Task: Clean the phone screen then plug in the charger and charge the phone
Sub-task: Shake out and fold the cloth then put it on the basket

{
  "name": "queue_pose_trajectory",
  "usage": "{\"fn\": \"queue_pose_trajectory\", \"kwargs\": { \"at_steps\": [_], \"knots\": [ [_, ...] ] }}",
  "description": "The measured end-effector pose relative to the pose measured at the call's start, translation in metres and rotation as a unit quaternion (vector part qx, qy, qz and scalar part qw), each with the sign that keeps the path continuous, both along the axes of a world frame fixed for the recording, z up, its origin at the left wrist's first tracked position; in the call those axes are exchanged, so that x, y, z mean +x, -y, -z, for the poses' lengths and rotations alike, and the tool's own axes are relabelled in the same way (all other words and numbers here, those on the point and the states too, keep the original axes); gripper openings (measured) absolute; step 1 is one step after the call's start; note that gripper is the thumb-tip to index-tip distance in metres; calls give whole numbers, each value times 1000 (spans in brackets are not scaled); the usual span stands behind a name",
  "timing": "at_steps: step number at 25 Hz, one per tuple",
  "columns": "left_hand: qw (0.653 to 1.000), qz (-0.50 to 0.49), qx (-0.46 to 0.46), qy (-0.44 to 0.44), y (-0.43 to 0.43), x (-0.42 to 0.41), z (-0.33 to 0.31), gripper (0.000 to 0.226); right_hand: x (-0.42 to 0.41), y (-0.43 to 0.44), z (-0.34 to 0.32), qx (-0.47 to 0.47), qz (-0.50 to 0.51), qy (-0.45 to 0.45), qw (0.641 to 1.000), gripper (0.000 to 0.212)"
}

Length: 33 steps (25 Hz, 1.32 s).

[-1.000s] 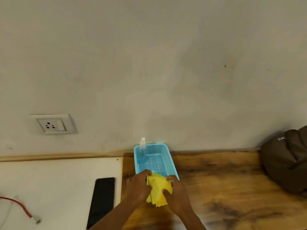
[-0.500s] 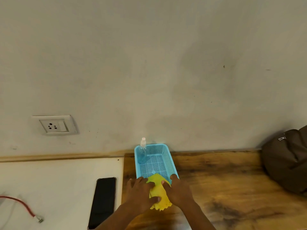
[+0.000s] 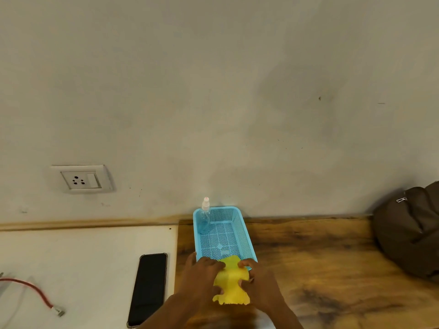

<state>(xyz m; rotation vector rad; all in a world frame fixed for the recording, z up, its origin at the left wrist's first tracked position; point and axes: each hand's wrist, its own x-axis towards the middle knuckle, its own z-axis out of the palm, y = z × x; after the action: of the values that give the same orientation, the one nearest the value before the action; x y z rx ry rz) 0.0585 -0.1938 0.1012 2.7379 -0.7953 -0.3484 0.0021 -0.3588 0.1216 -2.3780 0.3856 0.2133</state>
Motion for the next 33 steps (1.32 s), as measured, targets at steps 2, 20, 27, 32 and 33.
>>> {"fn": "queue_pose_trajectory", "kwargs": {
  "at_steps": [2, 20, 27, 32, 33],
  "knots": [
    [999, -5, 24, 37, 0, 0, 5, 51, 1, -4, 1, -155, -46, 16, 987, 47],
    [988, 29, -65, 134, -20, -10, 0, 57, 8, 6, 1, -279, -212, 58, 935, 54],
    [979, -65, -92, 172, -102, -16, -9, 56, 11, 10, -9, -284, -222, 50, 932, 70],
    [982, -149, -71, 90, -154, -26, -4, 39, 12, 2, -6, -256, -210, 5, 943, 50],
    [982, -148, -67, 95, -157, -27, 0, 39, 12, 1, -4, -254, -196, 1, 947, 46]
  ]
}}
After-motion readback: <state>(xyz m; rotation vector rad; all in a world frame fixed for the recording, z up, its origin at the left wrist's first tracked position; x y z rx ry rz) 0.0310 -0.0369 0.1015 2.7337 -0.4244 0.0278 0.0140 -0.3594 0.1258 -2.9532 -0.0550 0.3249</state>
